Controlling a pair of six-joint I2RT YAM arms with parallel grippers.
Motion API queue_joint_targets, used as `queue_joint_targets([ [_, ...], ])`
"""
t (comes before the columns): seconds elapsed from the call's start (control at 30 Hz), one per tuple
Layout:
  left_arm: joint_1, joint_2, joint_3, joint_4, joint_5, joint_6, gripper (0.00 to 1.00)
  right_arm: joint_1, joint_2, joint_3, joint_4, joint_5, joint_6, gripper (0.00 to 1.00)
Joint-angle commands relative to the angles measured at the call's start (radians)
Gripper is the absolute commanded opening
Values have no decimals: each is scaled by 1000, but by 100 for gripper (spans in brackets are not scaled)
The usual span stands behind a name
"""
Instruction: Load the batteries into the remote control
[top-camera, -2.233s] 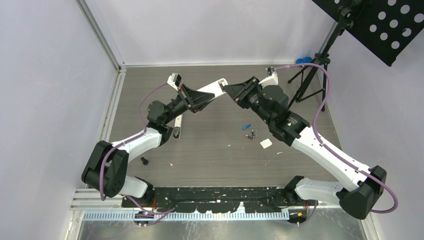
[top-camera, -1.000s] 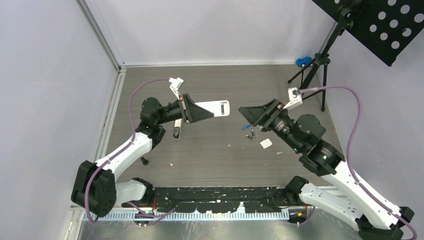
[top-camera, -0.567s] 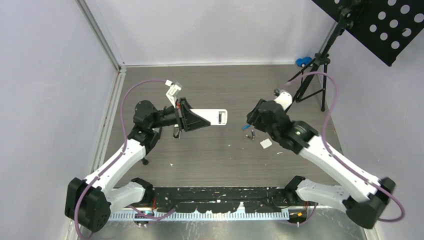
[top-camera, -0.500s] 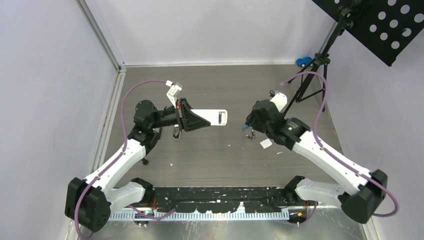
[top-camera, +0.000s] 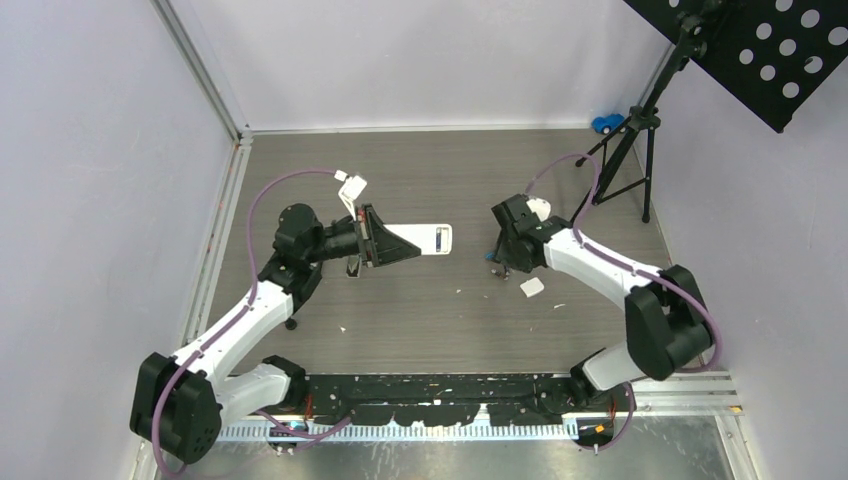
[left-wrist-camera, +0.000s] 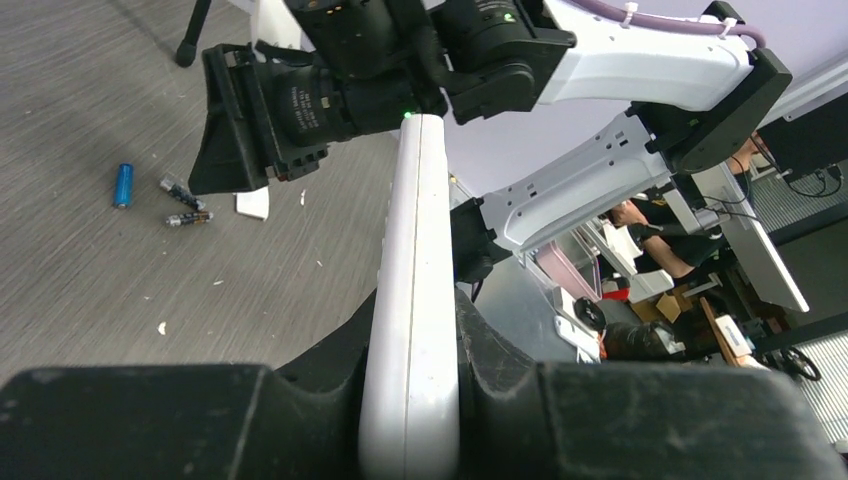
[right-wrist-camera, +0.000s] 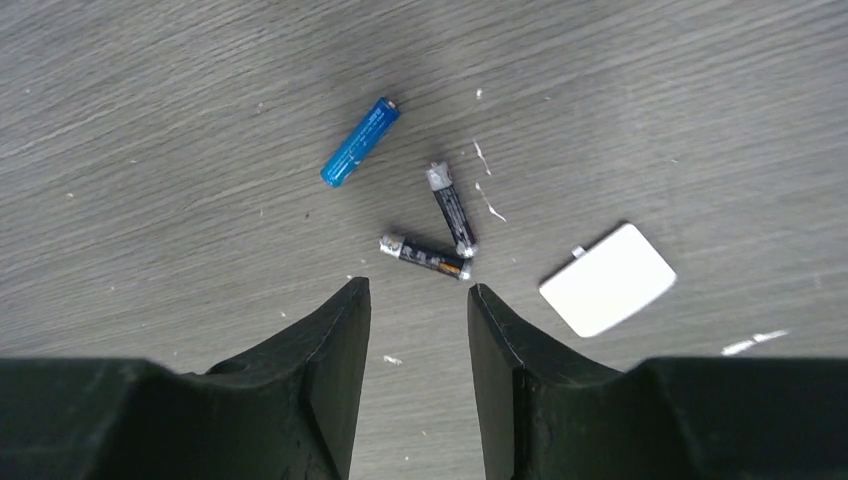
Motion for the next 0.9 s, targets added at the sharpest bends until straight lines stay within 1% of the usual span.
queue_joint_targets([
  [0.0,-2,5,10,28,-23,23,0,-17,70,20,128,-78,-18,46],
  [0.07,-2,13,9,28,-34,24,0,-17,131,67,109,-46,47,46],
  [0.23,-2,18,21,-14,-58,50,0,-15,276,192,41,4,105,46],
  [0.5,-2,-1,19,-49,-81,79,0,-15,355,238,15,-5,127,41],
  [0.6,-2,-6,19,-59,-88,84,0,-15,381,250,-1,2,133,36],
  [0.73,-2,-15,16,-75,-98,94,0,-15,405,255,-13,13,128,32],
  [0.77,-1,-17,16,-77,-101,95,0,-15,409,253,-13,18,125,30],
  [0.87,-2,-22,19,-82,-108,98,0,-15,412,250,-9,23,110,13],
])
